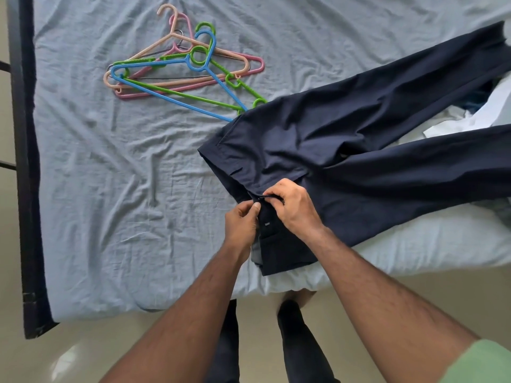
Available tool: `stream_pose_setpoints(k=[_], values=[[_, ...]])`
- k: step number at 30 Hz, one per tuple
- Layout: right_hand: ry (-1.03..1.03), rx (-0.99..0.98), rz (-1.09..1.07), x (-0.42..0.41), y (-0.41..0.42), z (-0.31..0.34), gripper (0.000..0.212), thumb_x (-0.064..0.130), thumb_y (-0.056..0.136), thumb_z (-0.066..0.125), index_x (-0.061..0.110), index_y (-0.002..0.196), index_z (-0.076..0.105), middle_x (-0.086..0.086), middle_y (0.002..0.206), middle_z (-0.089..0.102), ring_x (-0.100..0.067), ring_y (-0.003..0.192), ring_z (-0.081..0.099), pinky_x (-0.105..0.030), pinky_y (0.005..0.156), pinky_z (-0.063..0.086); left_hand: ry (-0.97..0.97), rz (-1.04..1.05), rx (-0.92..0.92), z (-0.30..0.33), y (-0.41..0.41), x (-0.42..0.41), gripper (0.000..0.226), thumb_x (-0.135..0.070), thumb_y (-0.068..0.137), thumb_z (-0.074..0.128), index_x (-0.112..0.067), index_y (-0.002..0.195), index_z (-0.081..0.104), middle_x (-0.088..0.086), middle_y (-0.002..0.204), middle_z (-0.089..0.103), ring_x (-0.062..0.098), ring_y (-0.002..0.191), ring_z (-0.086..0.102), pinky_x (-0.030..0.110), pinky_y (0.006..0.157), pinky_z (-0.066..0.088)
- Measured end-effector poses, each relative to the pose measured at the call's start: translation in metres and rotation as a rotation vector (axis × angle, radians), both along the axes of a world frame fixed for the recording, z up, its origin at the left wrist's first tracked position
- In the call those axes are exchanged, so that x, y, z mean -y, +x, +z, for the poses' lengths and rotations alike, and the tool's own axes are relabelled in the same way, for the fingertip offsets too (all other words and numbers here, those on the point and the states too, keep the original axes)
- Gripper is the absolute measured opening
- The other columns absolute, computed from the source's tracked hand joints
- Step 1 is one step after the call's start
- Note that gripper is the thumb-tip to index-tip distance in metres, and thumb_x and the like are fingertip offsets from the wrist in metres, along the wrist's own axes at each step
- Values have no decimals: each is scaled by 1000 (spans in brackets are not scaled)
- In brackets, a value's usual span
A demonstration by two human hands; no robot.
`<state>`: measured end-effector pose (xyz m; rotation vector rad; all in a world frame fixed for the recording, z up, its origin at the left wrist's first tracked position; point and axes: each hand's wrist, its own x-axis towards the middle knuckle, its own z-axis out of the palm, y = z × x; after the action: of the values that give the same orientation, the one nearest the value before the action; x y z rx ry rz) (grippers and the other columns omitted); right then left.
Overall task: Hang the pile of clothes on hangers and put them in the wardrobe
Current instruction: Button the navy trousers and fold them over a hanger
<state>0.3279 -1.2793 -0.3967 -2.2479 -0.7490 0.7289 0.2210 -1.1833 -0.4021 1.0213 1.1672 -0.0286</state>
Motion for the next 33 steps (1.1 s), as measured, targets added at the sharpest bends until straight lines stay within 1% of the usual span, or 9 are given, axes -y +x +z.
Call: stream_pose_setpoints(k=[2,5,11,20,23,25,27,30,33], values=[[-13,12,13,1,-1,0,11,17,93,67,17,100,76,6,96,65,-16,96,61,-40,88,54,1,4,5,1,-1,2,18,-10,100,60,-13,93,76,12,92,74,19,83,68,32,75,56],[-25,42,44,2,-4,-1,11,17,94,66,16,99,75,5,95,64,-18,96,58,-42,88,52,-9,30,17,6,-2,4,23,-6,99,60,-16,86,76,6,85,74,16,80,68,25,70,58],[-30,81,77,3,-4,0,9,16,95,66,15,98,74,6,96,64,-16,93,54,-41,85,52,-16,71,16,8,-3,1,20,-6,99,60,-13,90,76,3,83,74,10,72,67,20,59,52],[-21,115,57,2,-14,-3,10,17,96,64,13,98,73,5,97,65,-16,94,57,-41,86,53,26,13,18,3,-8,-2,16,-7,98,63,-11,91,77,13,91,76,19,81,71,27,68,54],[-68,227,59,-2,-22,-3,9,15,94,64,10,94,71,-3,93,65,-24,88,61,-49,77,52,69,-20,28,2,-10,-1,15,-6,97,63,-7,89,76,15,90,76,21,82,70,34,77,58],[-110,299,78,-6,-28,-4,5,11,89,66,8,88,69,-6,87,64,-29,79,62,-46,70,50,105,-48,33,4,-9,1,16,-5,97,63,0,87,75,15,84,72,20,77,64,32,74,54],[-130,322,92,-9,-32,-4,4,9,88,67,6,85,66,-8,84,62,-30,74,61,-45,68,50,117,-41,30,7,-6,3,18,-4,97,62,-2,84,74,12,80,69,16,75,61,28,69,52],[-140,261,85,-11,-32,-3,9,10,93,62,3,92,68,-10,90,62,-34,74,61,-47,69,53,122,-49,15,4,-5,3,18,-4,97,61,-2,85,74,12,78,68,17,72,60,29,67,51],[-155,121,131,-9,-24,-6,17,17,98,60,8,105,72,-8,101,64,-33,88,64,-47,79,54,133,-87,-1,1,-10,-2,19,-3,98,59,-6,90,76,17,87,74,22,75,64,32,71,53]])
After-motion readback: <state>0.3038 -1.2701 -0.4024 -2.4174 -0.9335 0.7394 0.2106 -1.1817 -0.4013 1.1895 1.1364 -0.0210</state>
